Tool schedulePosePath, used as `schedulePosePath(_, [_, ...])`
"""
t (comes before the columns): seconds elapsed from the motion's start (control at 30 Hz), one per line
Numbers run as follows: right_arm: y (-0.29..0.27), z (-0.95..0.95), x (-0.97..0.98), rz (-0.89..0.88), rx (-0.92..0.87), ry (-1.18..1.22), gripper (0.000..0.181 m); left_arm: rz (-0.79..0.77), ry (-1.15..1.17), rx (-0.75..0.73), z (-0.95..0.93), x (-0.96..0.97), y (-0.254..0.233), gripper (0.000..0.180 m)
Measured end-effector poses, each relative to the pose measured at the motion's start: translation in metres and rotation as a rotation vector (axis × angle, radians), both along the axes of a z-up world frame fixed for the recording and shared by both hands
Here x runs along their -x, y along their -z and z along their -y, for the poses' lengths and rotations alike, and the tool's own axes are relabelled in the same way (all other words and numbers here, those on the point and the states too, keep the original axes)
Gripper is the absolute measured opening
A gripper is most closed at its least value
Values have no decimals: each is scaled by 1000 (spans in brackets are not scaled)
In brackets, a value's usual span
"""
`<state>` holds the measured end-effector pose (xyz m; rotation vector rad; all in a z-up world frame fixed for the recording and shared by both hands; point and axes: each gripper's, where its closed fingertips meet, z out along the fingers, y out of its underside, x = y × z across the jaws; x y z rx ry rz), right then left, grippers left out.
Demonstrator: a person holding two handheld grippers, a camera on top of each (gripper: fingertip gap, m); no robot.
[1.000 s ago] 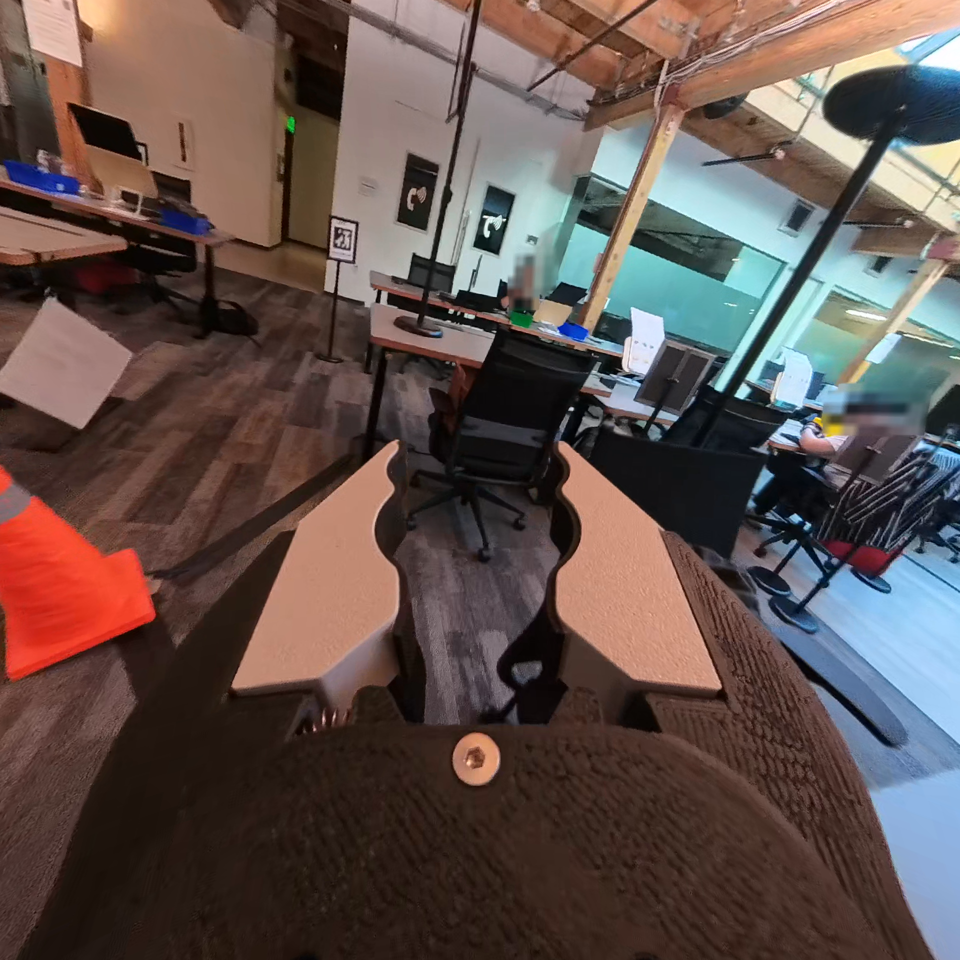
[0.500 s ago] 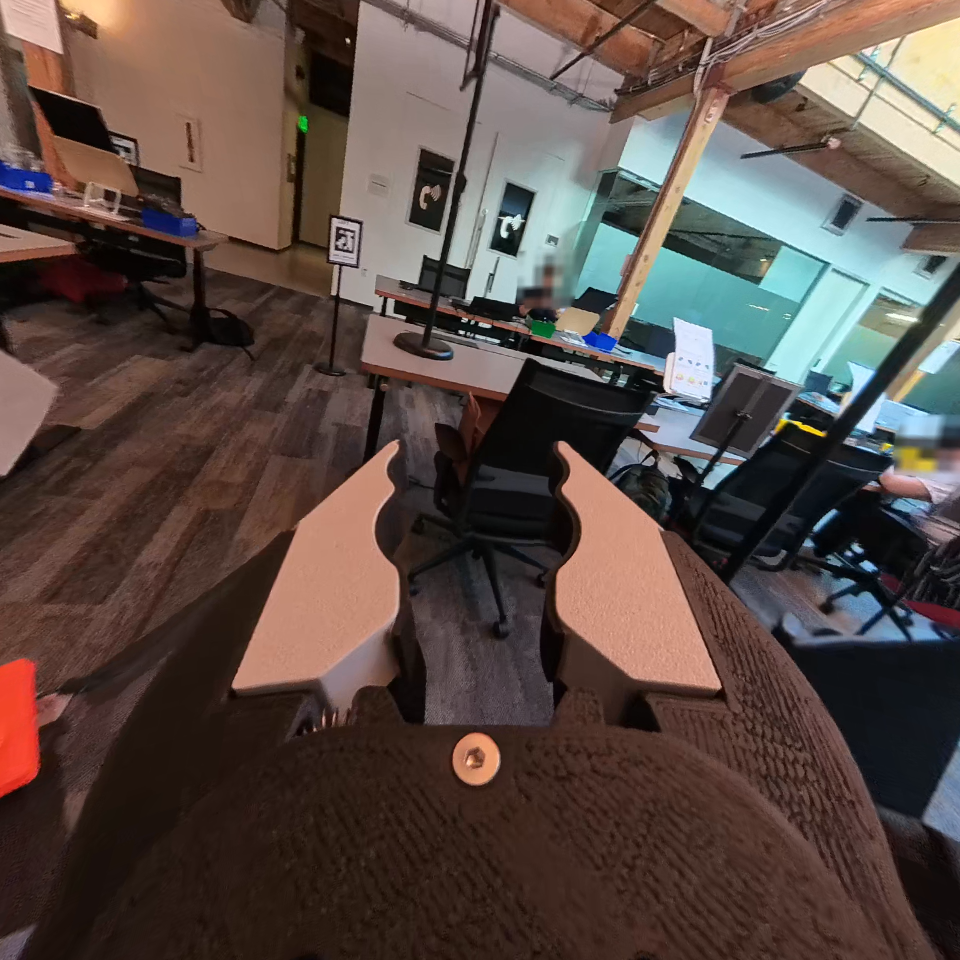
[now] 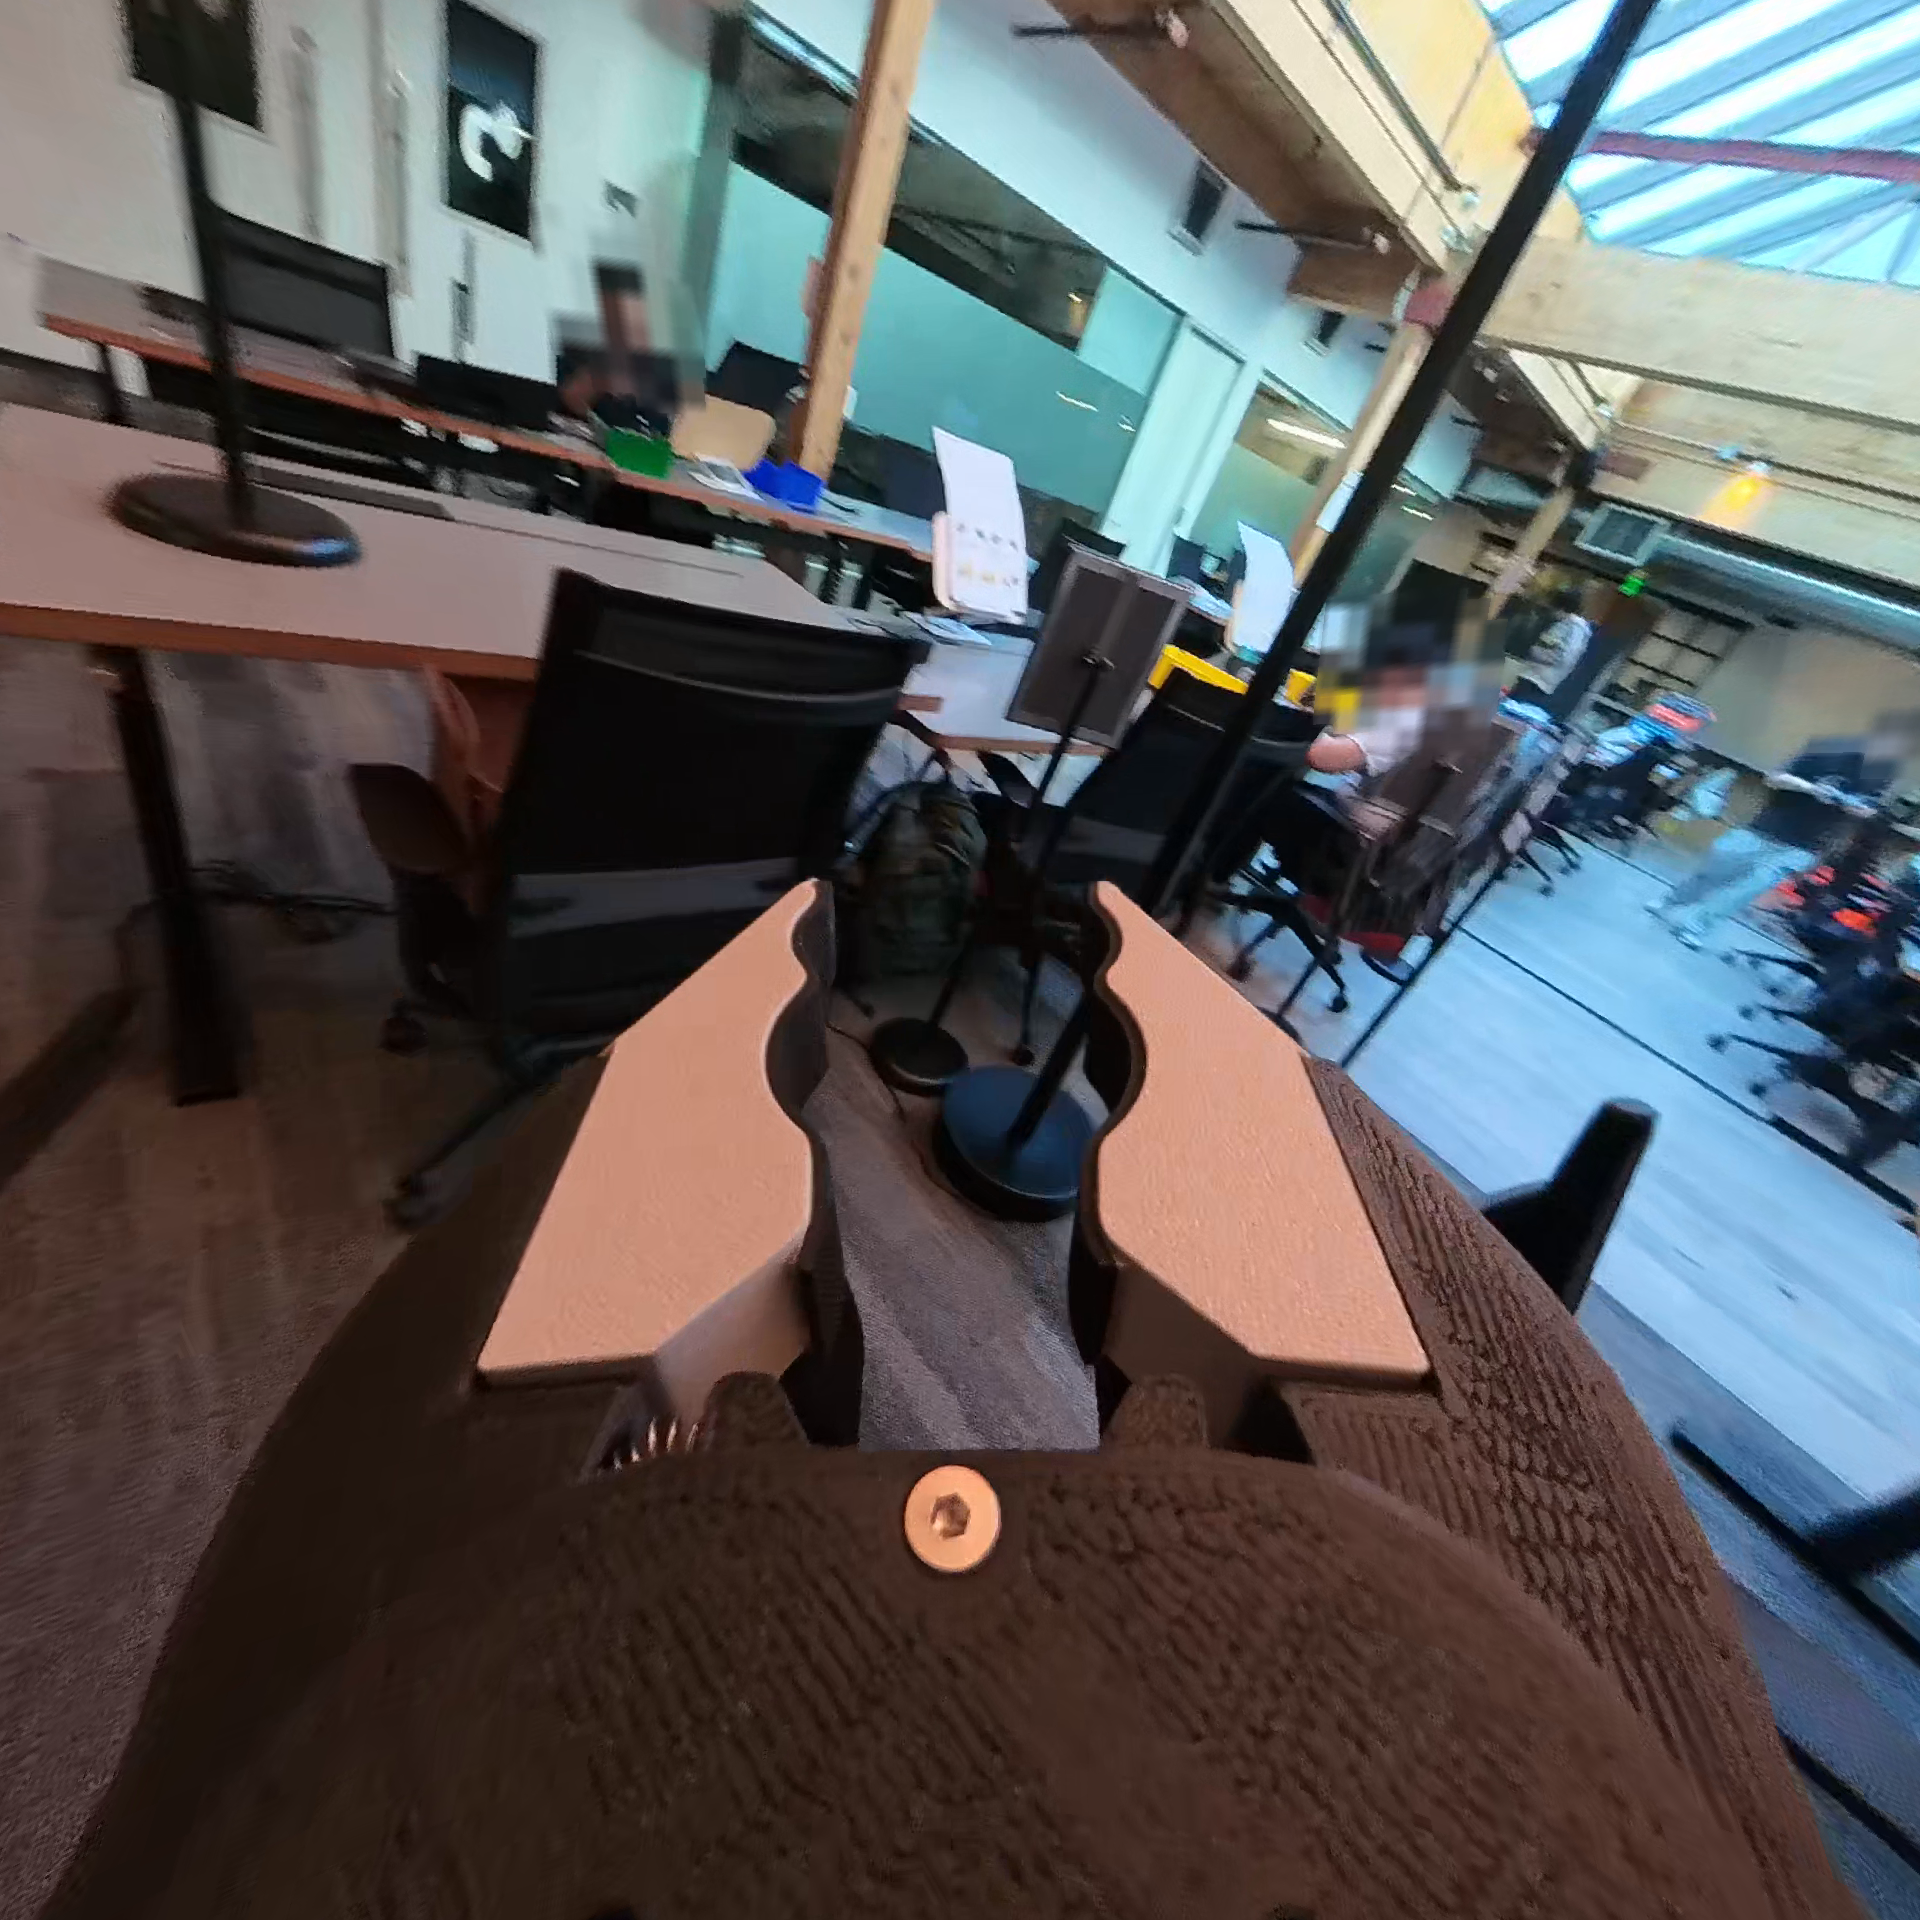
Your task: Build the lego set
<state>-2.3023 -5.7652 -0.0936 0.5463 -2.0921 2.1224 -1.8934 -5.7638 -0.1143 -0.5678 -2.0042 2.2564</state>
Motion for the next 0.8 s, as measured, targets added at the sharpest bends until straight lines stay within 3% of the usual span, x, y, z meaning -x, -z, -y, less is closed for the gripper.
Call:
schedulePosePath(0.3, [0,187,74,73,34,111,45,13,421,-78,255,197,20,47])
schedulePosePath(0.4, [0,249,110,100,46,179,54,27,525,-79,326,255,12,46])
schedulePosePath(0.5, [19,312,140,210,28,193,52,15,610,-131,398,309,21,39])
schedulePosePath(0.63, [52,392,192,194,-10,264,32,32,705,-162,495,374,40,27])
schedulePosePath(0.8, [59,503,282,147,46,381,18,-124,989,-40,599,474,21,0])
